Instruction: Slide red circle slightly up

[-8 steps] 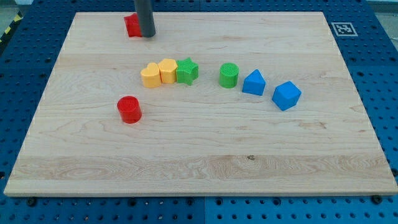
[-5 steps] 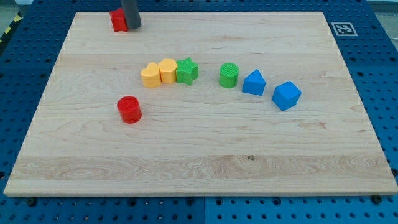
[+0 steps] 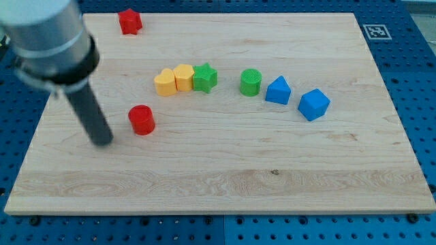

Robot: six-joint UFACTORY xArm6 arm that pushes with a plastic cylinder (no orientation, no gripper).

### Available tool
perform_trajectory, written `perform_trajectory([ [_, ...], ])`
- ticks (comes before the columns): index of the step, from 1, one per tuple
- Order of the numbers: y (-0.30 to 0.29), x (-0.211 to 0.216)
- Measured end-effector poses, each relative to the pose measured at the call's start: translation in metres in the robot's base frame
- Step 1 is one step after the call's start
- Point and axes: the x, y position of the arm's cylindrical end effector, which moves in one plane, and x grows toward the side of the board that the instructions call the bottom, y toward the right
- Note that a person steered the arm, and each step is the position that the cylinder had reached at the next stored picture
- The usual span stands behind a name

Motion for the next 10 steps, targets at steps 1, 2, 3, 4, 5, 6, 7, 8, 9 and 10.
perform_trajectory([
  [1,0.004,0.018],
  [2,0.032,0.011],
  [3,0.060,-0.001],
  [4,0.061,-0.015],
  [5,0.058,-0.035],
  [6,0.058,-0.052],
  [7,0.058,-0.071],
  [8,0.052,-0.080],
  [9,0.035,-0.081],
  [10,0.030,-0.085],
])
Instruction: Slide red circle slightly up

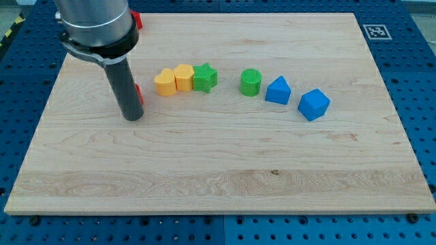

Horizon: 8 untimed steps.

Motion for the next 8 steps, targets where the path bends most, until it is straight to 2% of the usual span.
perform_trajectory([
  [2,-0.006,-0.029],
  [6,-0.037,-0.055],
  [8,-0.045,-0.110],
])
